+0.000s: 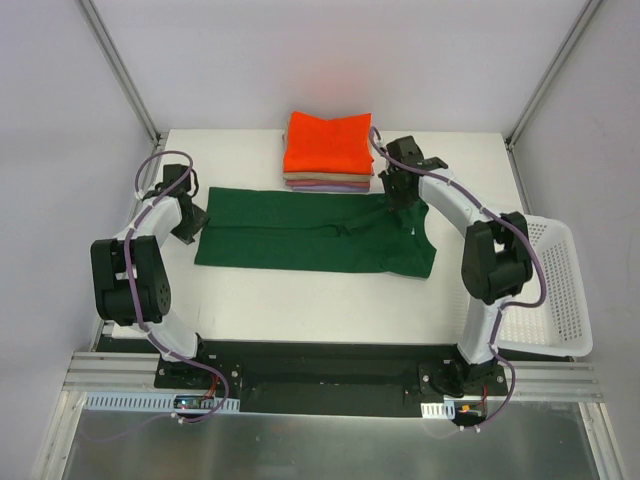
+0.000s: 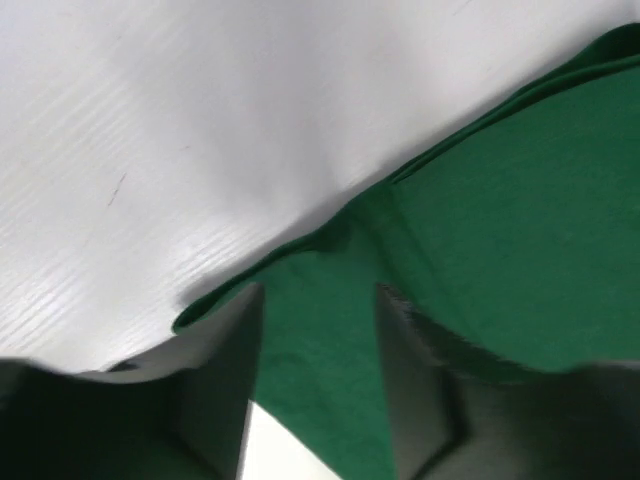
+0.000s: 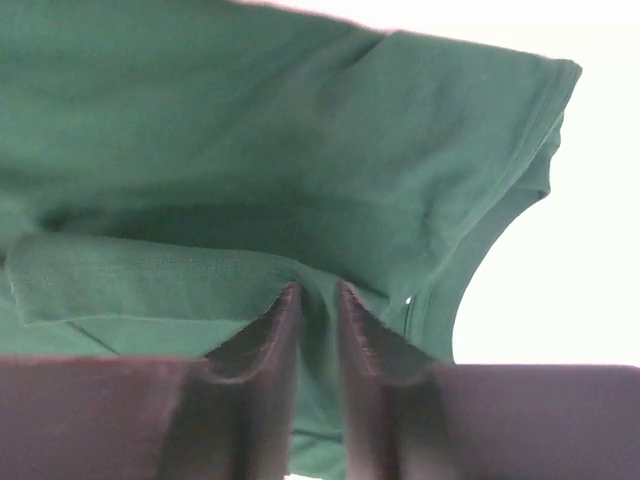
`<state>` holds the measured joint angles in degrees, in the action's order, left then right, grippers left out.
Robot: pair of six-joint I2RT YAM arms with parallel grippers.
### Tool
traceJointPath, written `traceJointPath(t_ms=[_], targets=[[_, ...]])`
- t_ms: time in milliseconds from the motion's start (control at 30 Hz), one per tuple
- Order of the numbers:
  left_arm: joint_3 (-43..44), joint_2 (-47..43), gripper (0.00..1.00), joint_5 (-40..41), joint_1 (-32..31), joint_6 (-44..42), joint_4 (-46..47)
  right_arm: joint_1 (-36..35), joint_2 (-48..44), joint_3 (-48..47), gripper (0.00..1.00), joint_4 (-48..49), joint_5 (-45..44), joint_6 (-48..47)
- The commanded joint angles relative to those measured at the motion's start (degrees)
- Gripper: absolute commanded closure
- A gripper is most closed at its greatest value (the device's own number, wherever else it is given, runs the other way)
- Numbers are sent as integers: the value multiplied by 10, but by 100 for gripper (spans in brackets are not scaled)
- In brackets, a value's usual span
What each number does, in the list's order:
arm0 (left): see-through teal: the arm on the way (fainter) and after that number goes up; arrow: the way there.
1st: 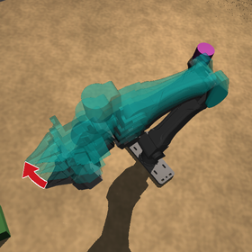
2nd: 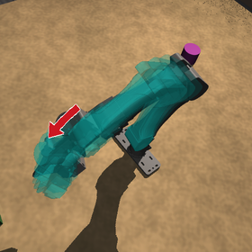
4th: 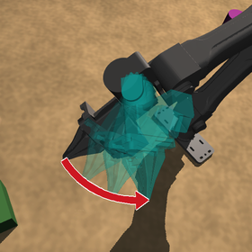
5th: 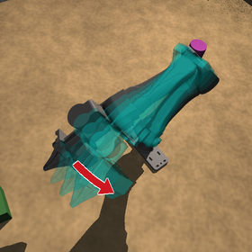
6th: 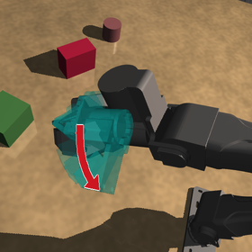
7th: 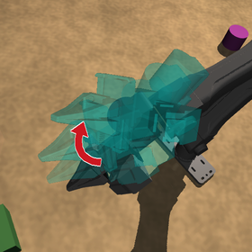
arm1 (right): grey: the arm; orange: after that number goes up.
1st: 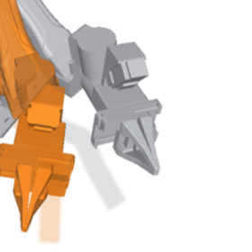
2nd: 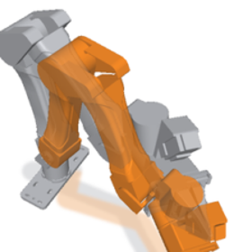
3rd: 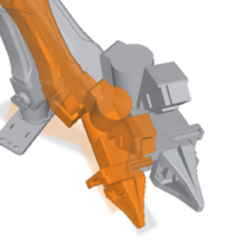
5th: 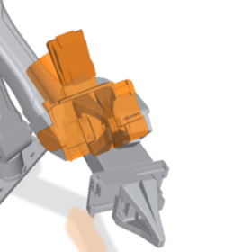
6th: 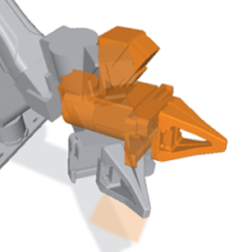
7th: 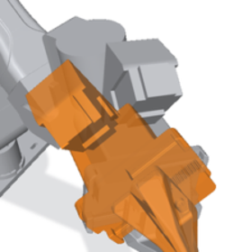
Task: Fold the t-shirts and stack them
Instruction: Fold the other side of the tshirt into a rectangle, then rotate the tshirt 30 degrees
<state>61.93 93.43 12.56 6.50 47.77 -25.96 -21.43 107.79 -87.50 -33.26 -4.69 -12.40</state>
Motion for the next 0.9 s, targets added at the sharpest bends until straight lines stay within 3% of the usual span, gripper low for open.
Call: traceJointPath(t_ms=[0,67,100,133,233,500,600,733,867], targets=[[54,3,39,4,6,-34,1,7,47,-80,64,-3,-56,-1],[60,-13,12,-10,6,-36,2,7,59,-107,43,-15,-88,5],[60,-22,3,-17,6,-36,2,8,57,-112,38,-19,-95,8],[59,-31,1,-26,5,-37,1,7,49,-112,34,-23,-103,14],[55,-44,1,-60,1,-40,4,6,6,-65,4,-17,-100,29],[82,21,1,-212,-43,-74,70,-5,-116,151,4,86,70,118],[112,66,1,-236,-63,-80,72,-6,-134,220,4,145,124,161],[99,92,1,-229,-91,-93,72,3,-106,226,4,117,108,187],[20,78,1,-213,-104,-89,73,25,-87,236,4,108,109,205]])
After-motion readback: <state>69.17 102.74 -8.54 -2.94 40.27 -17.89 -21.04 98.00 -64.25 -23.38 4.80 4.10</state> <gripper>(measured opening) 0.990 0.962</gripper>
